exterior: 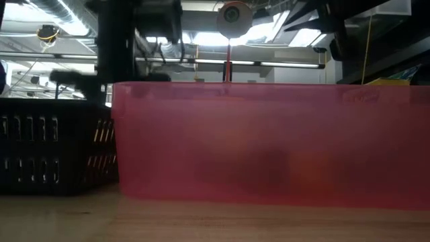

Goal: Pick & Place School Supplies
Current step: Put the orange eraser into the black bin

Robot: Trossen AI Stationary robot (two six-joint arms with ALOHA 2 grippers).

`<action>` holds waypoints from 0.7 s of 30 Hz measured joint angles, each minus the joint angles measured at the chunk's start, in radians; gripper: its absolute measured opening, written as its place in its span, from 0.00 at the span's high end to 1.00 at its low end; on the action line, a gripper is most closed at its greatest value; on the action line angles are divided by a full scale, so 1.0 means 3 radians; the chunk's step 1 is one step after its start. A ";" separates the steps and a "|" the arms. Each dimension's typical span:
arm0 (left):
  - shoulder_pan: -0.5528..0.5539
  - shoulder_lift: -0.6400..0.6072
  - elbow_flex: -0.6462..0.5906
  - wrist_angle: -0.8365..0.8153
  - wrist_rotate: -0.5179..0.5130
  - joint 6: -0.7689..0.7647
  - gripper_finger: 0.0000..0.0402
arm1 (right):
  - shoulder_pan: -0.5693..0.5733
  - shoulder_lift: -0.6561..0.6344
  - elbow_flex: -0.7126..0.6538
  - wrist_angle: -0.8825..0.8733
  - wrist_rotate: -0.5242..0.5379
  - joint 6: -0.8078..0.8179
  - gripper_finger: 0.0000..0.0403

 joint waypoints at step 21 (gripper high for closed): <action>0.0128 0.0006 -0.0732 0.0986 0.0006 -0.0453 0.60 | 0.0000 0.0000 0.0000 0.0079 -0.0009 -0.0026 0.90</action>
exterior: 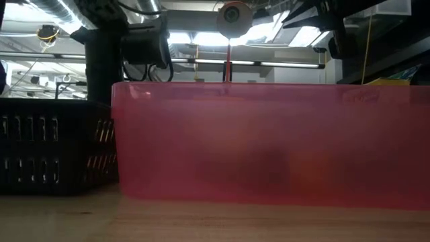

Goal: Pick & Place School Supplies
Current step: Put the orange eraser into the black bin

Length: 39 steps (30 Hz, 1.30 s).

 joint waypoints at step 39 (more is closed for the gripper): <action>-0.1237 -0.0891 0.0332 0.0050 0.0665 0.2441 0.85 | -0.0081 0.0000 0.0000 -0.0001 0.0034 -0.0051 0.90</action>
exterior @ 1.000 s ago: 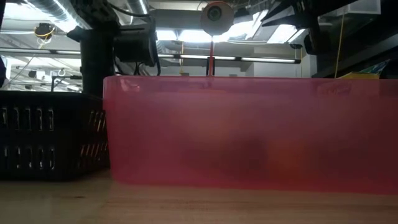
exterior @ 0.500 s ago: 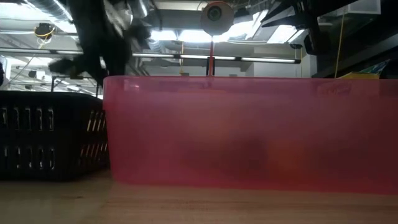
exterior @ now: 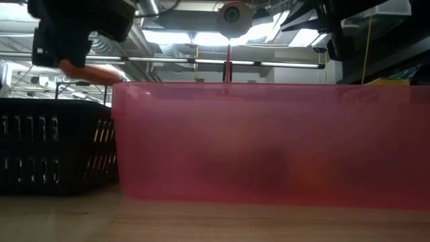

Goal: Pick & Place School Supplies
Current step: Put the orange eraser into the black bin

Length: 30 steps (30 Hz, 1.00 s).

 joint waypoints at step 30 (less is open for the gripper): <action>0.0426 0.0053 -0.0103 -0.1272 -0.1114 -0.3372 0.51 | 0.0080 0.0000 0.0000 0.0000 -0.0101 -0.0065 0.90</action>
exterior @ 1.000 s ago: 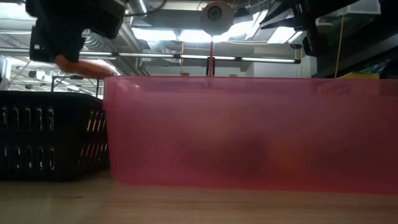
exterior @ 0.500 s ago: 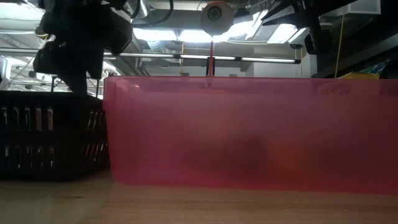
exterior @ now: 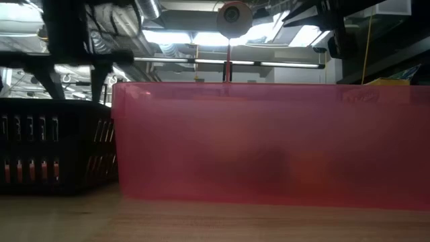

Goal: Pick & Place School Supplies
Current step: Put the orange eraser into the black bin

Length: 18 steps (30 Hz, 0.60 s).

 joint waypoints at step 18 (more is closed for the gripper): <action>0.0970 0.0421 -0.0666 0.1081 0.0299 0.1172 0.58 | -0.0033 0.0000 0.0000 0.0010 -0.0174 -0.0086 0.90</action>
